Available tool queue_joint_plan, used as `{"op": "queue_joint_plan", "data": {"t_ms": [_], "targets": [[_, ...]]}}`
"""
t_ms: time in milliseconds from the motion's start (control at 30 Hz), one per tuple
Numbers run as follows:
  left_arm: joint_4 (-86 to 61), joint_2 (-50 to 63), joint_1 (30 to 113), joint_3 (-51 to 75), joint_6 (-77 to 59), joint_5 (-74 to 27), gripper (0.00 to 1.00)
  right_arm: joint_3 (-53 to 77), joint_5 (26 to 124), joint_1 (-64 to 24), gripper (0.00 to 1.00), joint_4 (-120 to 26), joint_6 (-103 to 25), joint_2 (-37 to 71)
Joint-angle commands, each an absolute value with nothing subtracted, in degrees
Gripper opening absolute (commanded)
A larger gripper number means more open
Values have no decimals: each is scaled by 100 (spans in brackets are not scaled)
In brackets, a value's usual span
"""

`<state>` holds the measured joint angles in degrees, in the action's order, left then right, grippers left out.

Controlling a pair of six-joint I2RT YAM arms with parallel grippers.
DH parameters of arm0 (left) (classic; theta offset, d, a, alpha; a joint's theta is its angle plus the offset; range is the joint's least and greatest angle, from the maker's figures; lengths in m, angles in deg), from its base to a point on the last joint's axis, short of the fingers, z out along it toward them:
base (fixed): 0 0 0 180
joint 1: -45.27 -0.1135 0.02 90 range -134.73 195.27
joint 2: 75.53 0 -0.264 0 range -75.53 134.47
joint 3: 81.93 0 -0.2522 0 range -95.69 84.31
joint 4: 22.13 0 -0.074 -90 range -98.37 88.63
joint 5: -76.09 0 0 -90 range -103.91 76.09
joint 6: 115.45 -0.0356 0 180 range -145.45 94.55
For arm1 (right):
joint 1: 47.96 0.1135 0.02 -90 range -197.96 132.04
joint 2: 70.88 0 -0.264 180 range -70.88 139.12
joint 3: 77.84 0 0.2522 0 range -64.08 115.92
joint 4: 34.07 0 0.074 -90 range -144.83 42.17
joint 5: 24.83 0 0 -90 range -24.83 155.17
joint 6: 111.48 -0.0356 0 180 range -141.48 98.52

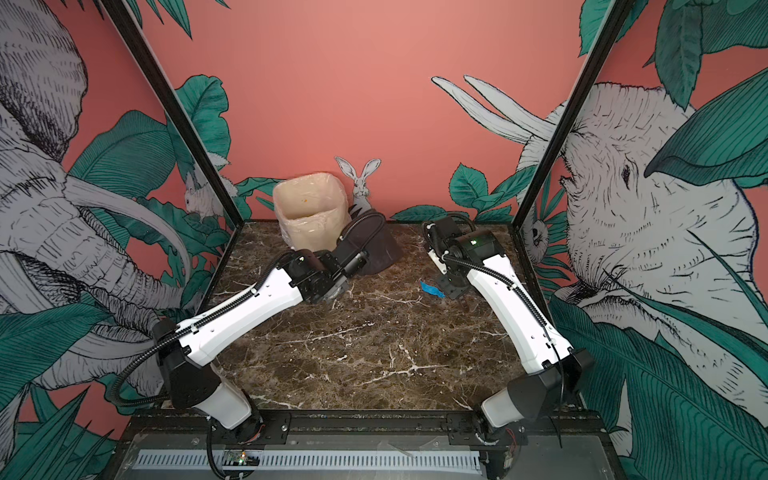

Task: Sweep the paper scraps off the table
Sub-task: 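Lower the dustpan with the left gripper while the right brush sweeps the blue scrap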

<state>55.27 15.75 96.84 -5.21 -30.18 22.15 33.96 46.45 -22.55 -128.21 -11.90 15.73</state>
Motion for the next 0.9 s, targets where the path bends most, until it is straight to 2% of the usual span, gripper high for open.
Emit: {"op": "queue_joint_plan", "data": {"t_ms": [0,400,867], "targets": [[5250,1007,9814,98,-1925,1319,0,3686,4233,-2369,0,-12671,-957,1868],[5347,644,10064,1489,-1282,364,0,4501,4267,-2361,0,-12574,-664,3318],[5041,569,10433,2404,-787,-413,0,4455,4403,-1585,0,-12778,-426,3835]]}}
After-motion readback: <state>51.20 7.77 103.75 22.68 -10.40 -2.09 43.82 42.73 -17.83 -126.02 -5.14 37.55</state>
